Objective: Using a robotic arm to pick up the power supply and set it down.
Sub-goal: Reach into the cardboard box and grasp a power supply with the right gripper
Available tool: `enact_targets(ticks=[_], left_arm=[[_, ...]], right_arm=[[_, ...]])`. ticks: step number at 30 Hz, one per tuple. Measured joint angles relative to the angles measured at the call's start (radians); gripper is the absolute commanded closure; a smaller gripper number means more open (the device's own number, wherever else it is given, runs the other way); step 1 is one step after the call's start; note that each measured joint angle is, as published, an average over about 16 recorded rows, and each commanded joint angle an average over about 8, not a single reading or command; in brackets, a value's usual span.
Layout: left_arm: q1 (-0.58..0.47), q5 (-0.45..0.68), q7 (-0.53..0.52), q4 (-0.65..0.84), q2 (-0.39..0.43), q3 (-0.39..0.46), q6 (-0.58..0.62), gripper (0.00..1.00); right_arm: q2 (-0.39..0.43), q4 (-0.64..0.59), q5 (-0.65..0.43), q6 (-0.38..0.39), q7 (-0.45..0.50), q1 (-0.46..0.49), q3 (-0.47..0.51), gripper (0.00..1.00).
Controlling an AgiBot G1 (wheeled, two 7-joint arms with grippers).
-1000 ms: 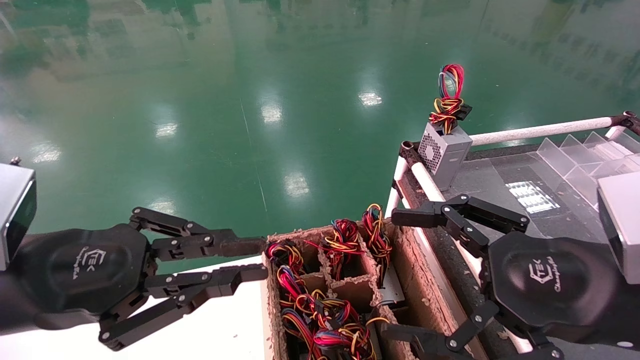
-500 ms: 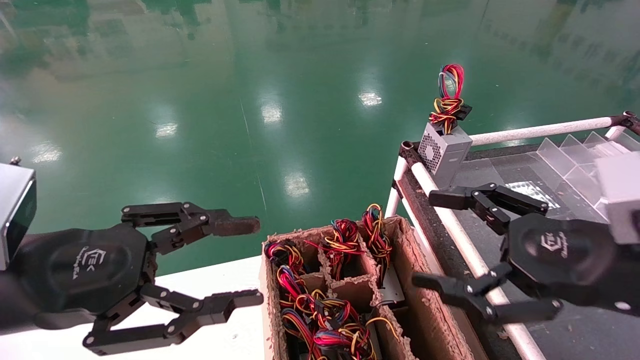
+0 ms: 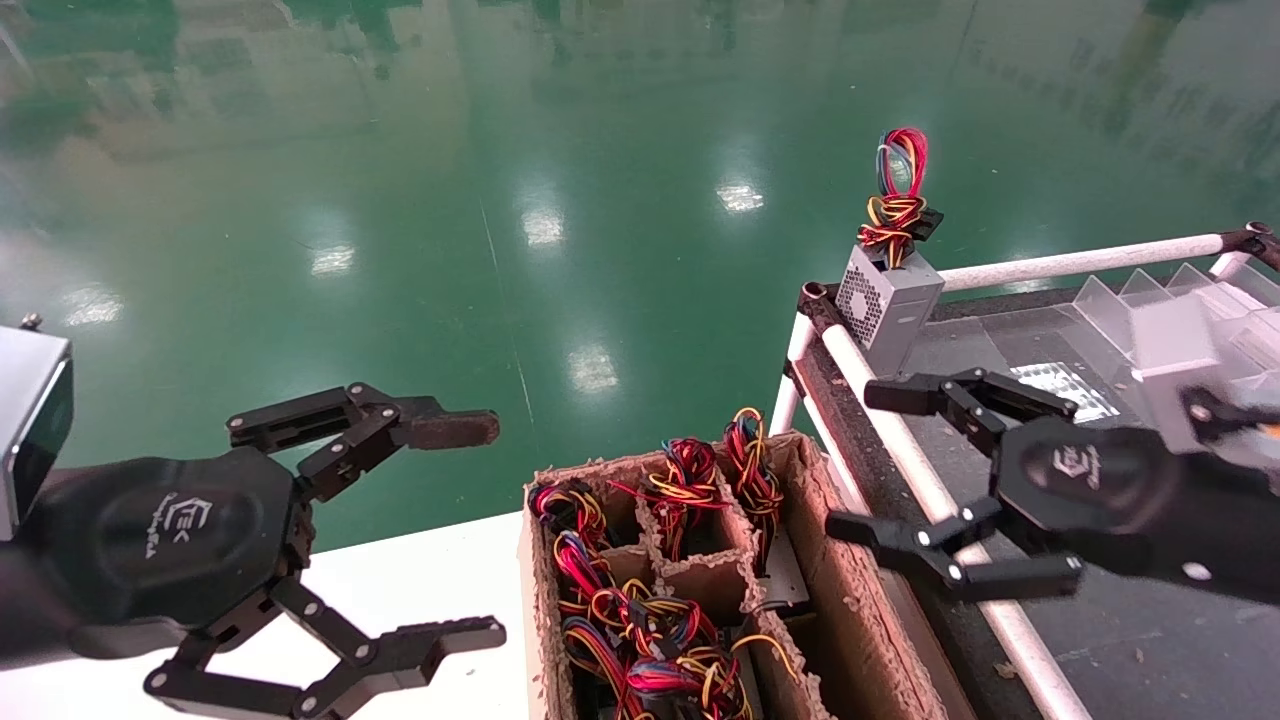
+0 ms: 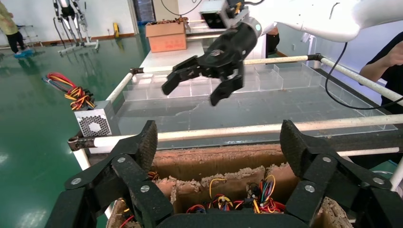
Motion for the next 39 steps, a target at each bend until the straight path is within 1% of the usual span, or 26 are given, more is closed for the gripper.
enact_targets(ticks=[6,14,19,25,26,27,33,34,35,39], left_arm=[[0.0,0.0,0.0,0.0,0.0,0.0,0.0,0.0],[0.0,0.0,0.0,0.0,0.0,0.001,0.0,0.0],[0.0,0.0,0.001,0.0,0.0,0.001,0.0,0.0],[-0.001,-0.001,0.001,0.0,0.0,0.001,0.0,0.0],[-0.001,-0.001,0.001,0.0,0.0,0.001,0.0,0.0],[-0.001,-0.001,0.001,0.0,0.0,0.001,0.0,0.0],[-0.001,-0.001,0.001,0.001,0.0,0.001,0.0,0.0],[-0.001,-0.001,0.001,0.001,0.0,0.001,0.0,0.0],[-0.001,-0.001,0.001,0.001,0.0,0.002,0.0,0.0],[-0.001,-0.001,0.001,0.001,-0.001,0.002,0.0,0.0]], right_arm=[[-0.046,-0.086,-0.075,0.03,0.016,0.052,-0.04,0.0],[-0.147,-0.285,-0.193,0.042,0.014,0.169,-0.11,0.0],[-0.22,-0.427,-0.248,0.027,-0.023,0.246,-0.147,0.0],[-0.302,-0.584,-0.296,0.012,-0.098,0.323,-0.179,0.0],[-0.314,-0.607,-0.302,0.01,-0.112,0.334,-0.183,0.07],[-0.325,-0.629,-0.308,0.008,-0.125,0.344,-0.187,0.16],[-0.379,-0.741,-0.333,0.001,-0.205,0.389,-0.202,0.92],[-0.385,-0.757,-0.335,0.0,-0.217,0.395,-0.204,0.97],[-0.391,-0.771,-0.337,-0.001,-0.229,0.399,-0.205,1.0],[-0.411,-0.824,-0.341,-0.006,-0.272,0.414,-0.208,1.0]])
